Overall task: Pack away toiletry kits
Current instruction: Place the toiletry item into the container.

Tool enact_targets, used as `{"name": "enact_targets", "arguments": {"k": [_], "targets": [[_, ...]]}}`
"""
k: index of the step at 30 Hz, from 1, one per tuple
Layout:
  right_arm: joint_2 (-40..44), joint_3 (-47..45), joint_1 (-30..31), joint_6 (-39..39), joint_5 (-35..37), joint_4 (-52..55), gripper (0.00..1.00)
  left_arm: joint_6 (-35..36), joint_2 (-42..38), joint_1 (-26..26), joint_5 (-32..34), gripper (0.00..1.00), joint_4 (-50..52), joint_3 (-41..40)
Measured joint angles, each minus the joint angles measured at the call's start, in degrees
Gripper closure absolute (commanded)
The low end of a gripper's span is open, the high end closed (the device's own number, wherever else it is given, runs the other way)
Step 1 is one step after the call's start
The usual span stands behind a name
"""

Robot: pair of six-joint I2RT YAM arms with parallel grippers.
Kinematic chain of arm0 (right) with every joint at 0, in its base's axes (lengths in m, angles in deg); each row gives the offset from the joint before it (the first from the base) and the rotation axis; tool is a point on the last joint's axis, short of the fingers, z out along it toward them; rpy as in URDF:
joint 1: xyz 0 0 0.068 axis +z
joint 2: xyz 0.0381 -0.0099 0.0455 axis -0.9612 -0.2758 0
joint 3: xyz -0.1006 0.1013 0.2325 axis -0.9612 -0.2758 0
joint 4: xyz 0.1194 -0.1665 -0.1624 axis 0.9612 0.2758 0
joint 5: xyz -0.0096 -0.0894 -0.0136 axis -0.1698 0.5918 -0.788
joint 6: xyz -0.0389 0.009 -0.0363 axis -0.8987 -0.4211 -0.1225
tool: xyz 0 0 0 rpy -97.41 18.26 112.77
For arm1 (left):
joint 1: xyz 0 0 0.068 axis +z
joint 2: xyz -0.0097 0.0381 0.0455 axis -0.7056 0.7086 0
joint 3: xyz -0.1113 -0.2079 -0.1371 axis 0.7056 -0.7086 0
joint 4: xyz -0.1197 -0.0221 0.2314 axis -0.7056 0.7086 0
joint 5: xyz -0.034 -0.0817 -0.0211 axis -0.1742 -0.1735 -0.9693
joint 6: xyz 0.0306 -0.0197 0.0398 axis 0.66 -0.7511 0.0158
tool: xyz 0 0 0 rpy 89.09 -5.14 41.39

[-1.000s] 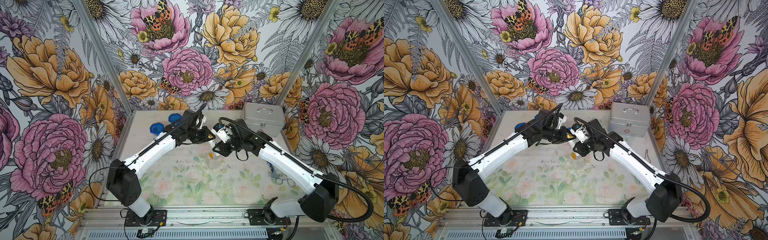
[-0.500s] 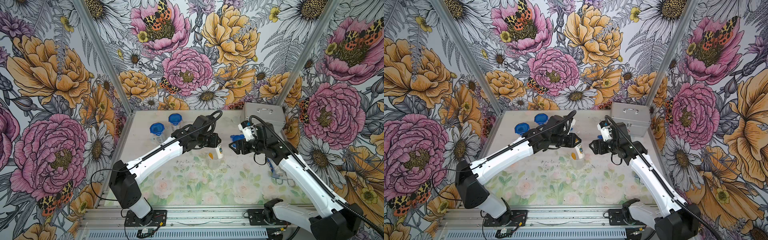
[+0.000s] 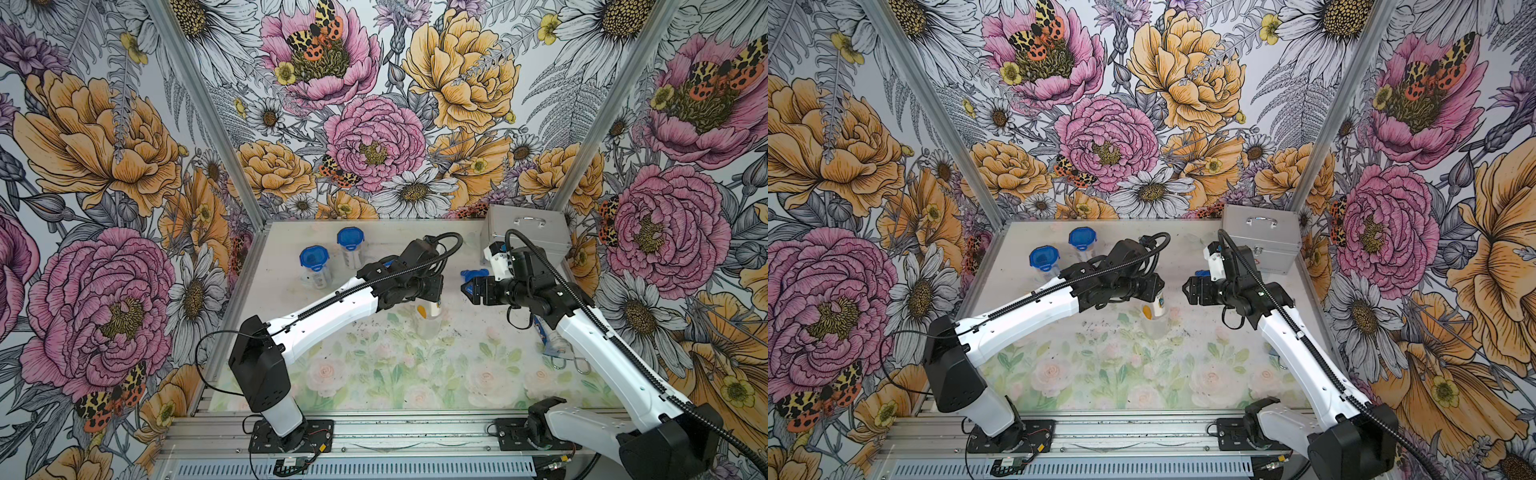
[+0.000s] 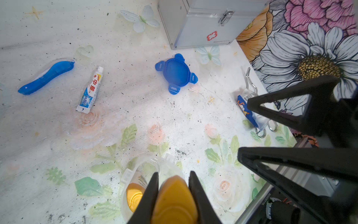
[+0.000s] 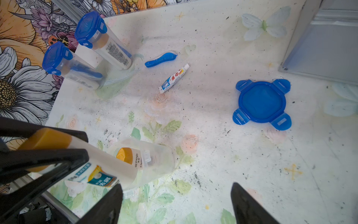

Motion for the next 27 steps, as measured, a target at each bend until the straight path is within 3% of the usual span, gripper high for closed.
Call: {"name": "enact_targets", "arguments": {"k": [3,9,21,24,27], "targets": [[-0.3,0.0,0.0,0.9,0.2,-0.1,0.03,1.1,0.3,-1.3,2.2,1.0,0.0,0.0],[-1.6,0.0,0.0,1.9,0.8,-0.2,0.02,3.2,1.7,-2.8,6.4,0.98,-0.2,-0.3],[-2.7,0.0,0.0,2.3,1.5,-0.3,0.02,4.7,7.9,-3.8,8.7,0.75,-1.6,-2.3],[-3.4,0.1,0.0,2.3,1.6,-0.3,0.02,5.1,7.9,-4.3,8.7,0.61,-1.9,-2.6],[-4.0,0.8,0.0,2.1,2.0,-0.3,0.02,5.2,7.9,-4.5,8.6,0.54,-2.5,-2.8]]}}
